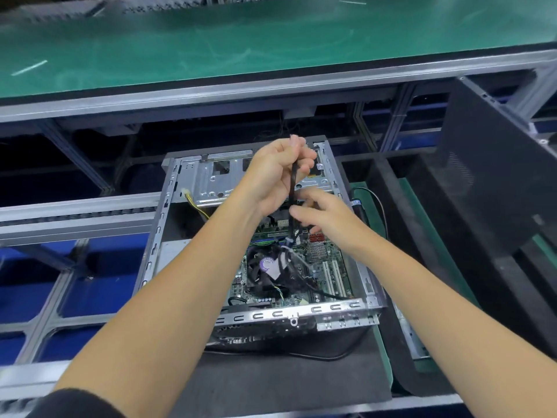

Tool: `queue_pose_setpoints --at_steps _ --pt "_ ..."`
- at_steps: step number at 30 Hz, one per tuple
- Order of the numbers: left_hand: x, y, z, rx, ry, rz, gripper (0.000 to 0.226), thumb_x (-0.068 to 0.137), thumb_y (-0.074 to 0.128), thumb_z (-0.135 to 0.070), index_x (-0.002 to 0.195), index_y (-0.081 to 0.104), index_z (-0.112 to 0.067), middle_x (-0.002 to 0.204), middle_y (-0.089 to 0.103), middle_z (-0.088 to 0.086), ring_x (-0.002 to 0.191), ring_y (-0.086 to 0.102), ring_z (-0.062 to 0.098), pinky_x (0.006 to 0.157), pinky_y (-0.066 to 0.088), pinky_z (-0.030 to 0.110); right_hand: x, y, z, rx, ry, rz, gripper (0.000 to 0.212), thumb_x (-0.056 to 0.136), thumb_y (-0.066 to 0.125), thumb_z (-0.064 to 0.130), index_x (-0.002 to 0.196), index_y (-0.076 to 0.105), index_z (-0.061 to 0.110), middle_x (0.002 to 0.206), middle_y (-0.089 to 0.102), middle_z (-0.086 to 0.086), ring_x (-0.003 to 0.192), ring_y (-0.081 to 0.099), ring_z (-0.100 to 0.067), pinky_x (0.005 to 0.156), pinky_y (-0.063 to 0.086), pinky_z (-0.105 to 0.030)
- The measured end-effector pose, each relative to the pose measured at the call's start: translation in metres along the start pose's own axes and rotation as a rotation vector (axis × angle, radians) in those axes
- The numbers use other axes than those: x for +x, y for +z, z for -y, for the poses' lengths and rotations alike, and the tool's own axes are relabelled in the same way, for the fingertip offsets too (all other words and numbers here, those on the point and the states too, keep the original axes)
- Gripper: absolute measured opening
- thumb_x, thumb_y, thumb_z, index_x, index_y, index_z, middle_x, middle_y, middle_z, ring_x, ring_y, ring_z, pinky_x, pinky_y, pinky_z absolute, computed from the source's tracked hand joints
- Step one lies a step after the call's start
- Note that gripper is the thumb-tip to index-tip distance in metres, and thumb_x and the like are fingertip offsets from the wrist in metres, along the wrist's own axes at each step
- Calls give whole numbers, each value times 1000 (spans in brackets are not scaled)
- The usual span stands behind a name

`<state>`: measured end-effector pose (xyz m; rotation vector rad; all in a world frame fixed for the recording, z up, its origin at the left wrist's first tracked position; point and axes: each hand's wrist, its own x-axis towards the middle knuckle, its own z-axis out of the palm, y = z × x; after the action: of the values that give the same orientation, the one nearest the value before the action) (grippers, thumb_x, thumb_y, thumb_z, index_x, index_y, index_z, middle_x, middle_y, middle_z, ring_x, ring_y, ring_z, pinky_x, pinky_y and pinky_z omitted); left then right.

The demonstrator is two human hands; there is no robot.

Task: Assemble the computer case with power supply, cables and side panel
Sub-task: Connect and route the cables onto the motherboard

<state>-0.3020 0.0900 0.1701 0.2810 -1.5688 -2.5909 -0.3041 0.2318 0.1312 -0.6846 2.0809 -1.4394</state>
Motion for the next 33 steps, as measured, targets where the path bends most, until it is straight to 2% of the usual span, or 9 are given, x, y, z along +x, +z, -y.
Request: queue_pose_setpoints --at_steps 4,9,12,14,16,19,22,28,33 --pt "-2 16 2 165 62 69 11 98 52 -13 93 59 -5 84 69 3 76 64 11 75 54 20 2 1 10 -144 -89 8 23 102 54 28 95 68 10 69 57 -8 59 46 -9 56 37 -21" --pt "-17 -22 -27 1025 246 -52 14 96 55 -30 98 59 -17 94 63 -4 80 60 8 78 52 29 2 1 4 62 7 -209 32 104 50 20 77 64 12 62 53 3 49 50 -1 51 42 -15" --pt "-49 -60 -35 1363 -220 192 49 90 51 -53 90 55 -4 76 68 2 63 66 12 63 54 28 2 -2 -1 232 81 -303 33 105 48 22 79 64 9 65 53 -1 53 52 -9 53 46 -22" --pt "-68 -71 -30 1235 -586 401 58 83 56 -58 96 49 -2 73 71 3 66 70 19 62 57 27 4 0 -1 263 104 -335 34 105 49 22 78 64 8 65 53 -1 54 53 -12 53 47 -23" --pt "-76 -75 -26 948 -688 537 49 83 65 -43 105 41 -6 78 70 11 67 70 27 61 58 30 6 6 -1 211 112 -341 35 105 48 23 77 63 9 64 53 -1 53 53 -13 51 47 -20" --pt "-75 -79 -33 656 -568 649 43 90 62 -8 124 37 -14 83 68 12 74 68 28 68 58 32 7 13 -3 142 139 -362 35 105 48 24 77 62 11 64 55 -1 52 54 -13 48 46 -16" --pt "-75 -80 -36 605 -402 771 42 87 60 7 124 58 -14 94 56 25 88 69 22 78 54 27 8 13 -4 127 163 -379 33 104 48 24 79 63 9 64 58 -2 50 56 -13 50 49 -20" --pt "-63 -60 -18 630 -18 429 19 84 63 -7 86 77 -19 72 63 0 61 52 9 59 45 20 3 17 -4 19 201 -306 34 103 50 22 74 61 7 58 55 -4 41 54 -14 46 44 -26" --pt "-50 -47 9 518 65 186 22 93 57 -12 79 73 -17 74 68 5 69 64 18 64 52 27 -8 26 -14 -174 263 -203 38 101 54 26 67 41 13 64 45 -9 47 53 -22 50 38 -27"
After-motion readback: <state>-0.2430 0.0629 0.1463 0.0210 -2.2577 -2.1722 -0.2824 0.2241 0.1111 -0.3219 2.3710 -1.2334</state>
